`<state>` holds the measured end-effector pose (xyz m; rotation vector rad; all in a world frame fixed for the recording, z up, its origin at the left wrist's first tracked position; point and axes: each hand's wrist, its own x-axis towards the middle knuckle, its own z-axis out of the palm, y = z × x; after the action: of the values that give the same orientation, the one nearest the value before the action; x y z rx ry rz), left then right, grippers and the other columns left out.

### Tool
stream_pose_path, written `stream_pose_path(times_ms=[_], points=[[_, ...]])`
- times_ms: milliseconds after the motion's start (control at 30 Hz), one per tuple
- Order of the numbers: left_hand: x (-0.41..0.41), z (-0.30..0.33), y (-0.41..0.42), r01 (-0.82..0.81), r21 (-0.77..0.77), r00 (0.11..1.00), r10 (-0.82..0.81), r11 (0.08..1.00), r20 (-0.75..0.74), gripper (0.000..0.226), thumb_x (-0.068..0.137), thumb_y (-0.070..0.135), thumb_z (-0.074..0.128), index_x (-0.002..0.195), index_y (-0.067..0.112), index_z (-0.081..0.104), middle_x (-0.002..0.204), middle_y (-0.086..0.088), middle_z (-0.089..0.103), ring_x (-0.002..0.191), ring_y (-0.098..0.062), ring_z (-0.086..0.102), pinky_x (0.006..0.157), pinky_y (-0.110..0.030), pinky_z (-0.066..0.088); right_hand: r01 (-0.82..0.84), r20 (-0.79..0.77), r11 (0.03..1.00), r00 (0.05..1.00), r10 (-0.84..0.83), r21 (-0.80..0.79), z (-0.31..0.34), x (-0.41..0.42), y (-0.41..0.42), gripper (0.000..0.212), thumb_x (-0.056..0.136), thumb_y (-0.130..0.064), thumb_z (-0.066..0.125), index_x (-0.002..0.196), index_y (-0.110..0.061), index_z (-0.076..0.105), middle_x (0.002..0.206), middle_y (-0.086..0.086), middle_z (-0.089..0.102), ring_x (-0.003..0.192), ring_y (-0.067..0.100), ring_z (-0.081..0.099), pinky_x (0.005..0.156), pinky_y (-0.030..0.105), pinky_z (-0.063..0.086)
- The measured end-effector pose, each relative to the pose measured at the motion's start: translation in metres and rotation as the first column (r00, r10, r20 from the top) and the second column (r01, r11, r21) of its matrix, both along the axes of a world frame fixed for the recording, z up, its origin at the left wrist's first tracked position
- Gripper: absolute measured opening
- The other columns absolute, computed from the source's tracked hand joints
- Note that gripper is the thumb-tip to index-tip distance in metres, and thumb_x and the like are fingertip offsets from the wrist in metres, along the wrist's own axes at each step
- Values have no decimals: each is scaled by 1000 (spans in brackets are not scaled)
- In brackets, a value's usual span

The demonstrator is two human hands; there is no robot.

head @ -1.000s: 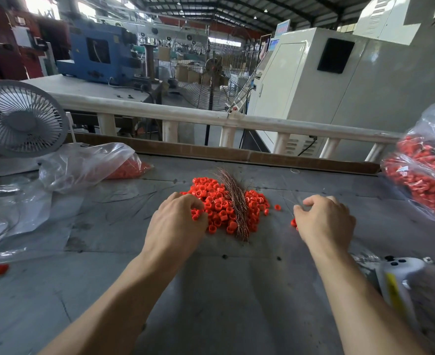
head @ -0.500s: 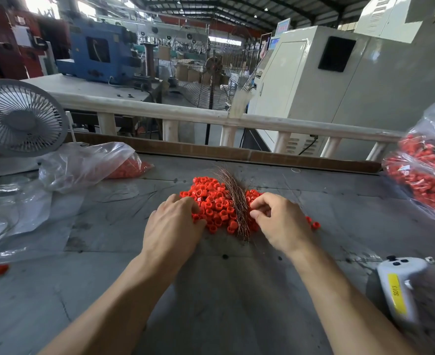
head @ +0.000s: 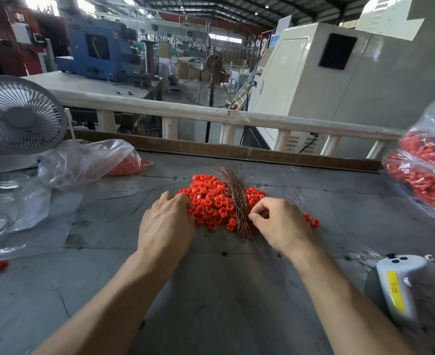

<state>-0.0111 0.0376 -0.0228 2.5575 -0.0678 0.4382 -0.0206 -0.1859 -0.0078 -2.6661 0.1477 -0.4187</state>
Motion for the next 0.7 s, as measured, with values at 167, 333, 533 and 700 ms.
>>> stream_pose_path(times_ms=[167, 333, 533, 700], points=[[0, 0, 3, -9, 41, 1000, 9, 999, 7, 16, 93, 24, 62, 108, 27, 67, 103, 3, 60, 103, -24, 59, 86, -37, 45, 12, 84, 1000, 996, -12, -2, 4, -3, 4, 12, 89, -30, 69, 78, -24, 66, 75, -10, 69, 76, 18, 64, 67, 32, 51], [-2, 2, 3, 4, 16, 1000, -4, 1000, 18, 7, 91, 20, 62, 91, 26, 67, 96, 5, 62, 96, -22, 59, 86, -39, 48, -89, 404, 993, 913, 49, 83, 14, -9, 9, 12, 87, -19, 71, 79, -21, 63, 75, -6, 66, 69, 16, 62, 66, 37, 53], [-5, 8, 1, -18, -38, 998, 21, 999, 66, 8, 90, 20, 62, 83, 23, 63, 86, 6, 65, 86, -22, 61, 77, -38, 49, -404, 567, 764, 821, 62, 502, 23, -19, 23, 6, 96, -19, 62, 92, -15, 60, 98, -3, 77, 92, 13, 74, 64, 35, 60], [-9, 19, -9, 78, -403, 996, -56, 912, 64, 13, 88, 18, 70, 86, 30, 64, 81, 12, 68, 79, -9, 65, 70, -29, 53, -512, 579, 554, 812, 65, 656, 30, -26, 31, 9, 99, -17, 55, 95, -9, 56, 87, 11, 77, 85, 25, 77, 55, 32, 60]])
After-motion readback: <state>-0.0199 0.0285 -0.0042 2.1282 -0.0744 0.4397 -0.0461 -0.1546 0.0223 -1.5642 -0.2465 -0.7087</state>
